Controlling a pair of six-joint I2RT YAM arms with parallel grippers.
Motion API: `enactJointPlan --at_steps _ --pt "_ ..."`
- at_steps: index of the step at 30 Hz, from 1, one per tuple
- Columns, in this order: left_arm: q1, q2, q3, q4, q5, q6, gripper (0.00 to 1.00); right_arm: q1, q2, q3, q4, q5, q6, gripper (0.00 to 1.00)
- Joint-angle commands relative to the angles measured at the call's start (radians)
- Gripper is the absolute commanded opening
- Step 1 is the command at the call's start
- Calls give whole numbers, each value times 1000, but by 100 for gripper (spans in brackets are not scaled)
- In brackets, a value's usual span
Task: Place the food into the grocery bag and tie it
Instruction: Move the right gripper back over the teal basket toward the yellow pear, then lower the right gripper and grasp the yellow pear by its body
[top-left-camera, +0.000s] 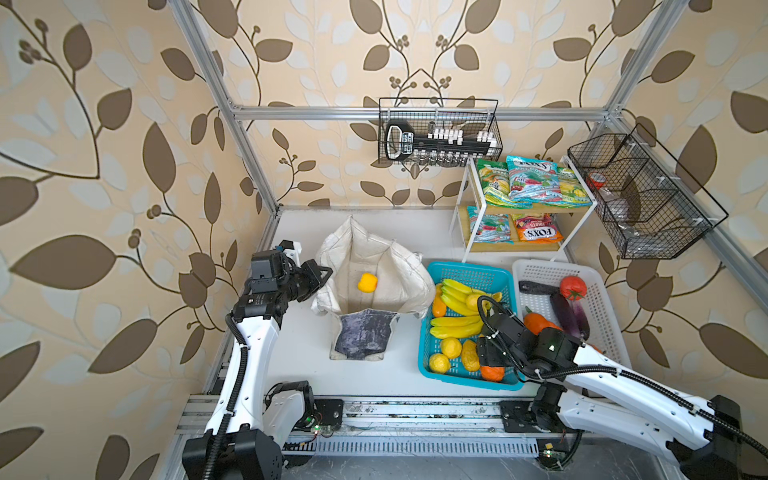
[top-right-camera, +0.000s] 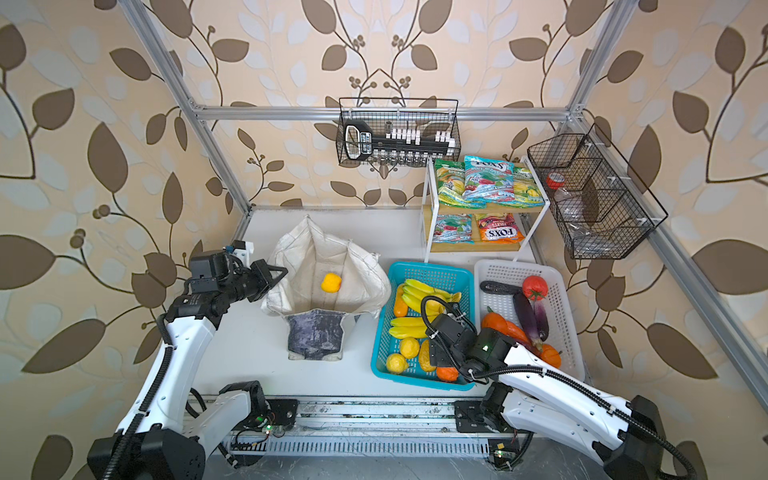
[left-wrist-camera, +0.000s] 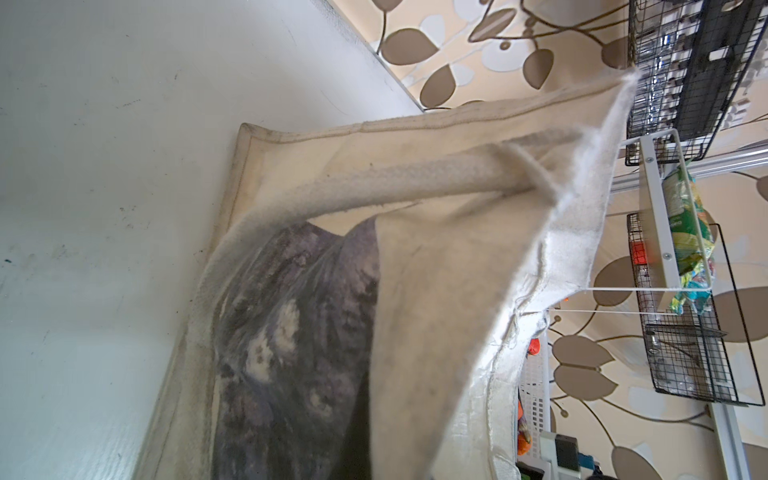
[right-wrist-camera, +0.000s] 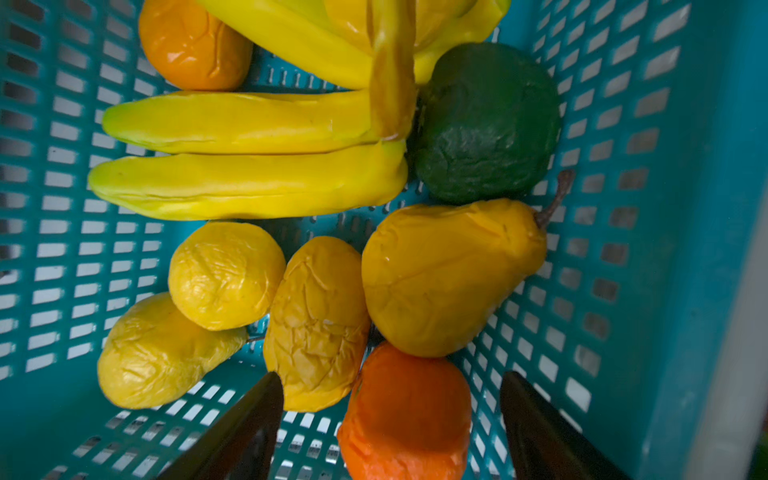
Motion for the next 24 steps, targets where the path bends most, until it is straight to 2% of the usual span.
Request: enactJointPlan --at_steps 1,17,21,24 --pt "2 0 -18 13 42 -8 0 -7 21 -20 20 43 27 83" --pt "2 4 -21 16 43 -15 0 -31 137 -52 93 151 31 78" --pt "2 5 -18 6 29 -8 0 -27 179 -67 164 134 19 76" --pt "1 4 -24 21 47 -17 0 -3 207 -54 181 168 23 74"
